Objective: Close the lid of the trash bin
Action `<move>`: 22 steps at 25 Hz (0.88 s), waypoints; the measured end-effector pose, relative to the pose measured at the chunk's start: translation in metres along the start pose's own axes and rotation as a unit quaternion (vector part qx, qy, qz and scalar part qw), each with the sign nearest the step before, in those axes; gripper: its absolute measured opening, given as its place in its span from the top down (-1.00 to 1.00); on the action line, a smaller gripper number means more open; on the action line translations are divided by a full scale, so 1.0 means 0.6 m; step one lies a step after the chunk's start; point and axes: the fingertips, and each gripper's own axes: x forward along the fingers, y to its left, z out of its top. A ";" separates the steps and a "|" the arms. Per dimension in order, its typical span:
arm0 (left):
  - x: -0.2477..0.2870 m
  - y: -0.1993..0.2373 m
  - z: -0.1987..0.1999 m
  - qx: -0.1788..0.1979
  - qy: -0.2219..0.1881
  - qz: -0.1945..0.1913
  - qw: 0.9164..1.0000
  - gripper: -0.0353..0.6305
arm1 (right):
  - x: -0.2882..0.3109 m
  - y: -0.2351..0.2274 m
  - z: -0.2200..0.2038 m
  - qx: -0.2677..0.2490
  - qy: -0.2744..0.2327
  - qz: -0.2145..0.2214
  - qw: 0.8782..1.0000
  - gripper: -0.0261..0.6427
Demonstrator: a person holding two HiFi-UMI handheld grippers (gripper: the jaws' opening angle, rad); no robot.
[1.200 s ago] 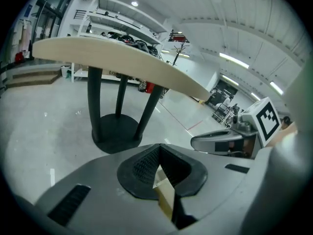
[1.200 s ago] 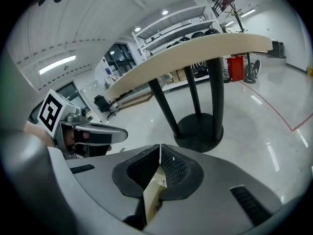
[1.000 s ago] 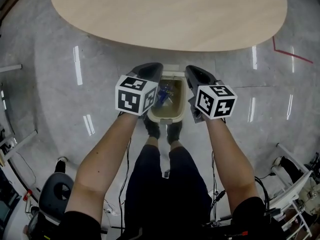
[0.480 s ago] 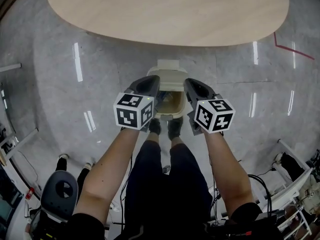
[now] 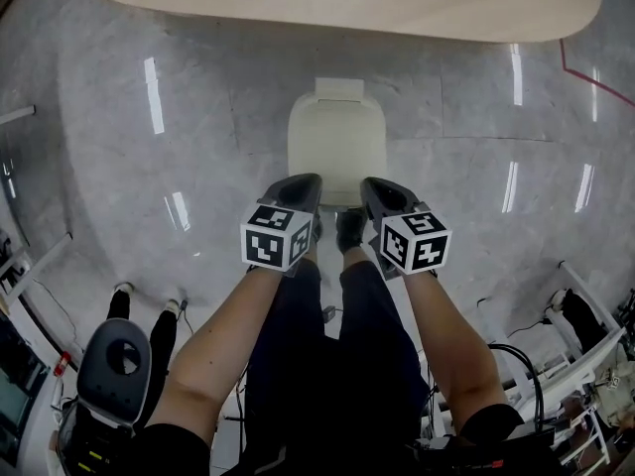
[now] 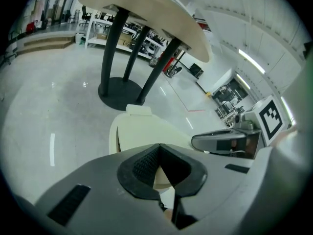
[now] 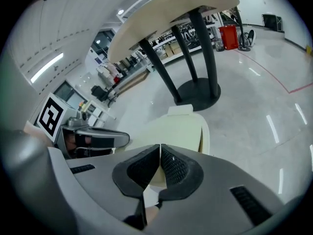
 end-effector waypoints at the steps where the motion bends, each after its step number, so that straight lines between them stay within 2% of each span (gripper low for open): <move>1: 0.008 0.003 -0.017 0.000 0.007 0.001 1.000 0.89 | 0.008 -0.004 -0.017 0.000 0.007 0.000 1.000 0.89; 4: 0.040 0.013 -0.068 0.003 0.031 0.004 1.000 0.89 | 0.036 -0.021 -0.067 -0.008 0.025 0.001 1.000 0.89; 9: 0.097 0.021 -0.130 0.036 0.068 0.004 0.997 0.89 | 0.084 -0.051 -0.122 0.000 0.036 -0.002 0.999 0.89; 17: 0.130 0.034 -0.165 0.040 0.069 0.003 0.997 0.89 | 0.114 -0.069 -0.153 -0.024 0.046 0.001 0.999 0.89; 22: 0.132 0.036 -0.174 0.020 0.070 0.008 0.997 0.89 | 0.114 -0.073 -0.159 -0.023 0.056 -0.007 0.998 0.89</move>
